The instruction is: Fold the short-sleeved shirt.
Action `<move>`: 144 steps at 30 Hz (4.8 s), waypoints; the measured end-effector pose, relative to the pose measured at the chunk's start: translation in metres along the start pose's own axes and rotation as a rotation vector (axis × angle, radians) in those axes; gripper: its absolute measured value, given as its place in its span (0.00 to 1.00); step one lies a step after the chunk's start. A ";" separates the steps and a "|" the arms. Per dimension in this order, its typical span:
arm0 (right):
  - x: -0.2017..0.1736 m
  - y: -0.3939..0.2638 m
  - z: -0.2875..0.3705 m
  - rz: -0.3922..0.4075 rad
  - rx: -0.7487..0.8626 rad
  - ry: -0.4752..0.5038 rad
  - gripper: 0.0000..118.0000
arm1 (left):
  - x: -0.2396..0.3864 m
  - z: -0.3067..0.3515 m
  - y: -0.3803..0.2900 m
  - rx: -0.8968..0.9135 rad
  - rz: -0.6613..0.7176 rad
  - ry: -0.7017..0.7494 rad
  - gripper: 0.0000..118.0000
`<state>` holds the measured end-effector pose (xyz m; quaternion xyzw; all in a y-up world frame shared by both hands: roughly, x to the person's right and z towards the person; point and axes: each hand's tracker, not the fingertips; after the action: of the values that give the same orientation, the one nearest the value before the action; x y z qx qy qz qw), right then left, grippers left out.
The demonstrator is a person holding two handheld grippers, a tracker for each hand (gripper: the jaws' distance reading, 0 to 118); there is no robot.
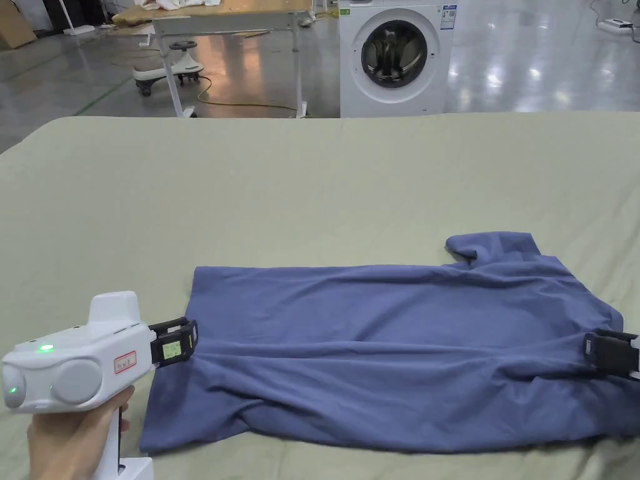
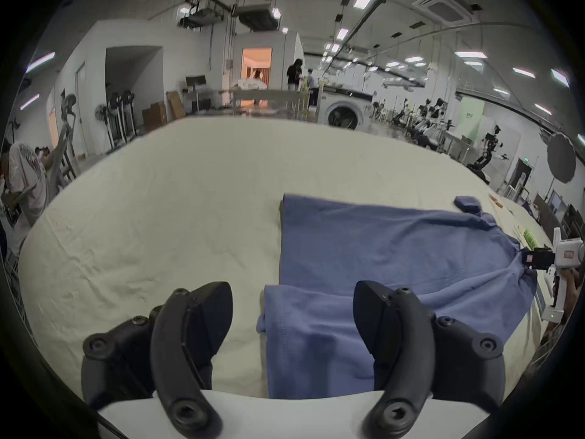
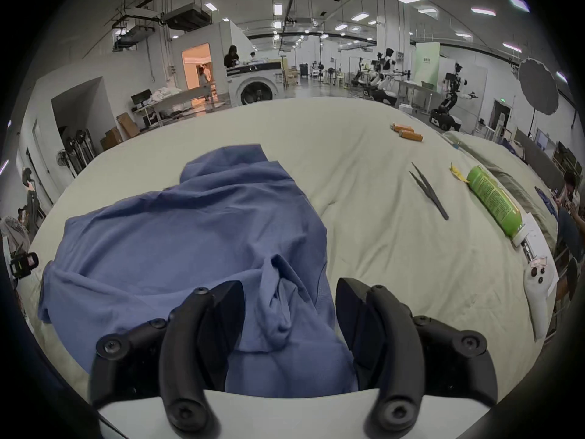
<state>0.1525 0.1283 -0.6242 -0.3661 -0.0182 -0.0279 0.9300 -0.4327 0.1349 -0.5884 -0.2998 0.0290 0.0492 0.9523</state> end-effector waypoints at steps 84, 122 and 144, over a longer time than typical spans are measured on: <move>0.000 -0.156 0.157 -0.079 0.019 0.003 0.21 | -0.013 0.166 -0.129 -0.151 -0.155 -0.005 0.10; -0.064 -0.156 0.198 0.055 0.281 0.306 0.00 | 0.021 0.059 -0.004 -0.069 0.068 -0.189 0.61; 0.013 -0.041 0.140 0.056 0.088 0.168 0.65 | 0.037 -0.109 0.022 -0.399 -0.137 0.052 0.04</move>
<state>0.1608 0.1929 -0.4934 -0.3215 0.0690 -0.0318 0.9439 -0.4008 0.0934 -0.6937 -0.4849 0.0228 -0.0184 0.8741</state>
